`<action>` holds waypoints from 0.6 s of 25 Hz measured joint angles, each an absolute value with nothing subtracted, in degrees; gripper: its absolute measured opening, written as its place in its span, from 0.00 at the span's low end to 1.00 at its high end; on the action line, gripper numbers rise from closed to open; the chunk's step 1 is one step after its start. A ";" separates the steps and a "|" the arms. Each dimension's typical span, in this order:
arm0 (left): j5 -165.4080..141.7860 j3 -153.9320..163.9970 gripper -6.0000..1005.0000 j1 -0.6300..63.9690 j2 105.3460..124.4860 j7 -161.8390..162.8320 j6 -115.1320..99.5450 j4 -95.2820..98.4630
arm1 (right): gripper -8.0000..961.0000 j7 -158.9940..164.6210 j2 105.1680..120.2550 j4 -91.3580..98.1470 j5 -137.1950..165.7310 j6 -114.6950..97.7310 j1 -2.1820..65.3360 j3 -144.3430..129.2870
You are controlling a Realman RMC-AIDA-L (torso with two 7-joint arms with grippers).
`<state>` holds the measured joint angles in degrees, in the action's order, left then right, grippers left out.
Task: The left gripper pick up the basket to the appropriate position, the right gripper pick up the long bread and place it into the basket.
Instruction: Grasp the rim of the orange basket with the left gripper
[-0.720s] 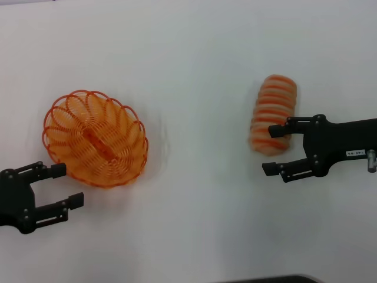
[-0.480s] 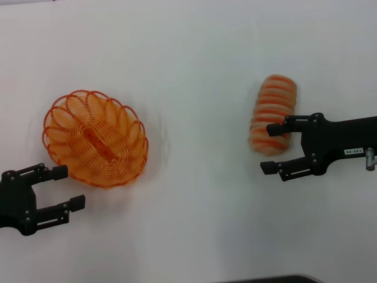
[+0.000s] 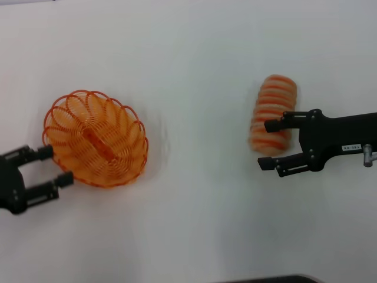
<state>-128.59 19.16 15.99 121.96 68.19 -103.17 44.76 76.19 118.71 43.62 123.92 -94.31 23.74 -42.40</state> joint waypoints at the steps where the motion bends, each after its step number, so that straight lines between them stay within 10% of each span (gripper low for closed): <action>1: -128.01 17.95 0.76 16.22 122.02 68.55 -103.23 44.65 | 0.97 76.31 118.73 43.52 123.87 -94.31 23.93 -42.30; 15: -126.72 19.31 0.75 26.33 120.49 98.05 -91.33 47.42 | 0.97 80.55 119.00 43.25 124.03 -94.80 27.65 -42.60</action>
